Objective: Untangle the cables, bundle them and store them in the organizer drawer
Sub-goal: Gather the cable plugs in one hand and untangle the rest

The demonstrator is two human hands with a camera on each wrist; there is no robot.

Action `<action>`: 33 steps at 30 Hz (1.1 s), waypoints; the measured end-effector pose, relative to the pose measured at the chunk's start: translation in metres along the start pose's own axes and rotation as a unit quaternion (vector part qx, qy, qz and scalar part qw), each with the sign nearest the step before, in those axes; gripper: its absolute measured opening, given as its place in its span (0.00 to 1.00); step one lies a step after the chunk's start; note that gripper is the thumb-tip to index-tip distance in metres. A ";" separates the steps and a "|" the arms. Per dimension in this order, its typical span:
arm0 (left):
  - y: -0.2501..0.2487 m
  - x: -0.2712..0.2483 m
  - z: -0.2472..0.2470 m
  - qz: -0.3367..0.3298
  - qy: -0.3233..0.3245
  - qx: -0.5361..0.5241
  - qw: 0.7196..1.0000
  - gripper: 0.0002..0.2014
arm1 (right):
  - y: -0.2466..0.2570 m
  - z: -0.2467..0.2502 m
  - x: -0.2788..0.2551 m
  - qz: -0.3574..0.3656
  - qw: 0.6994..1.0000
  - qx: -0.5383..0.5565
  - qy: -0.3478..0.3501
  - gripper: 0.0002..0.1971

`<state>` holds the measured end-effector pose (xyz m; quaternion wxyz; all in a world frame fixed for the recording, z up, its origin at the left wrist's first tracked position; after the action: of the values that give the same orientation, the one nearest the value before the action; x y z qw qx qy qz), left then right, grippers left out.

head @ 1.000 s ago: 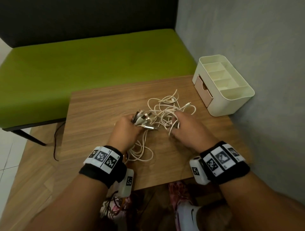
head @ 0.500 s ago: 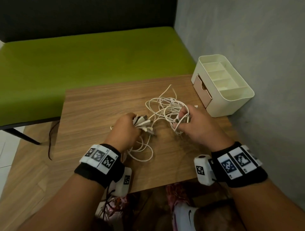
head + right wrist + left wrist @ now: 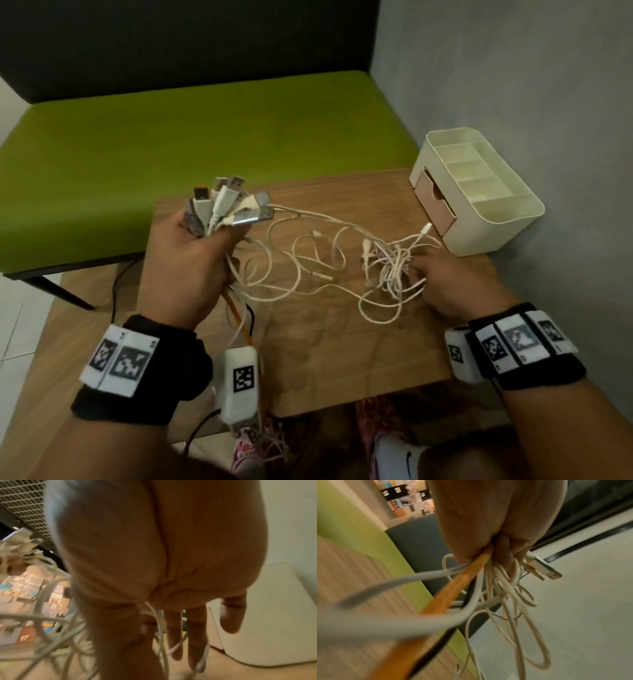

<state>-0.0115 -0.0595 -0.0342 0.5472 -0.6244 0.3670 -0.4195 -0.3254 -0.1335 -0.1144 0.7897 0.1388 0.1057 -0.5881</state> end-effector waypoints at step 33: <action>0.002 0.013 0.039 -0.012 -0.117 -0.255 0.960 0.04 | 0.017 0.021 0.008 0.030 0.999 -0.028 -0.006 0.17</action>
<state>0.0295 -0.0571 -0.0362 0.4033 -0.7925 0.3878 -0.2427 -0.3070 -0.1436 -0.0964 0.8113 0.1162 0.1135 -0.5617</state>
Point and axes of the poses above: each hand's wrist, its own x-axis towards the middle knuckle, its own z-axis out of the back of the hand, y = z × x, the point moved 4 cm from there along x, towards the middle knuckle, and after that the axes turned 10 degrees about -x, right-handed, at the moved point
